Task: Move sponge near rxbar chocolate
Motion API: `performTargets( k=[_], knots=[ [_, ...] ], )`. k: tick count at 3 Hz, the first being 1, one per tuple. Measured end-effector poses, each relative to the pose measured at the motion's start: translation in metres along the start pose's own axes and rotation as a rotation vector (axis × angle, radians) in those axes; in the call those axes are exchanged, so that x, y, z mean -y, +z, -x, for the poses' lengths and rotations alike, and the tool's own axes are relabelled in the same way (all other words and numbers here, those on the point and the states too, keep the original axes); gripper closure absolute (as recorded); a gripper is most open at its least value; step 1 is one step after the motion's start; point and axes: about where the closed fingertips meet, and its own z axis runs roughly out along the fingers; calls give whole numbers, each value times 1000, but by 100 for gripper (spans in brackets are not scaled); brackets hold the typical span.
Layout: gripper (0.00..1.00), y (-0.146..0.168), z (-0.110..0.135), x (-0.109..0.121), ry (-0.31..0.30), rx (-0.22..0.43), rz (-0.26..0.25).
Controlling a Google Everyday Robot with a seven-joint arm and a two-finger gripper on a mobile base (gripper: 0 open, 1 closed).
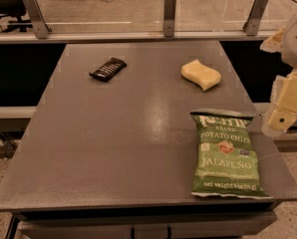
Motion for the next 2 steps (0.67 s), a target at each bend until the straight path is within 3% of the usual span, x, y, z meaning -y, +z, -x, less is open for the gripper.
performTargets(
  k=[2],
  knots=[
    [0, 4, 1, 13, 31, 19, -29]
  ],
)
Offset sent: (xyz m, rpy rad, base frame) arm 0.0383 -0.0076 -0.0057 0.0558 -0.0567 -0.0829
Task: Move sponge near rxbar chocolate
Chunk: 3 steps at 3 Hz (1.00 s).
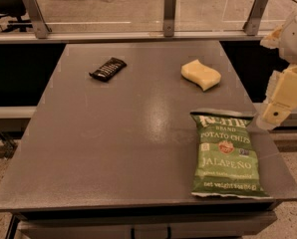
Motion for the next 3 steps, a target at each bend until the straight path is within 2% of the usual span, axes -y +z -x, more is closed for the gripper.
performTargets(
  k=[1, 2, 3],
  knots=[
    [0, 22, 6, 48, 72, 35, -59],
    [0, 48, 18, 103, 156, 103, -106],
    [0, 82, 31, 141, 258, 196, -122]
  ],
)
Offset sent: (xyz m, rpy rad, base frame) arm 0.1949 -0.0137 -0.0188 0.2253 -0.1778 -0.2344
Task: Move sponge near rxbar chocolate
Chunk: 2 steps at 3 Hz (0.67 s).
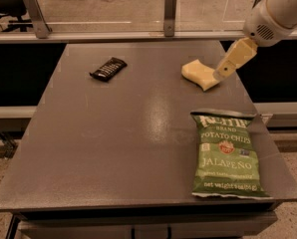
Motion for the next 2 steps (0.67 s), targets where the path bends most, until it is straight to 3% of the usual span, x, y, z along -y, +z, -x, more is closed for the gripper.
performTargets(
  k=[2],
  knots=[
    [0, 77, 8, 15, 117, 35, -2]
  ],
)
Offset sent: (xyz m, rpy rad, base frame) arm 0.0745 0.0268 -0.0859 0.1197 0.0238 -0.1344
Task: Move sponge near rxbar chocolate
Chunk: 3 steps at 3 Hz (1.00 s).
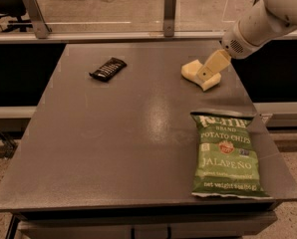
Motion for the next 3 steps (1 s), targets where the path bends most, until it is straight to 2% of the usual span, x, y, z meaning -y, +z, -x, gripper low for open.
performTargets(
  k=[1, 2, 3],
  knots=[
    [18, 33, -5, -8, 57, -20, 38],
    [42, 60, -11, -18, 122, -57, 87],
    [64, 66, -15, -19, 165, -68, 123]
  ],
)
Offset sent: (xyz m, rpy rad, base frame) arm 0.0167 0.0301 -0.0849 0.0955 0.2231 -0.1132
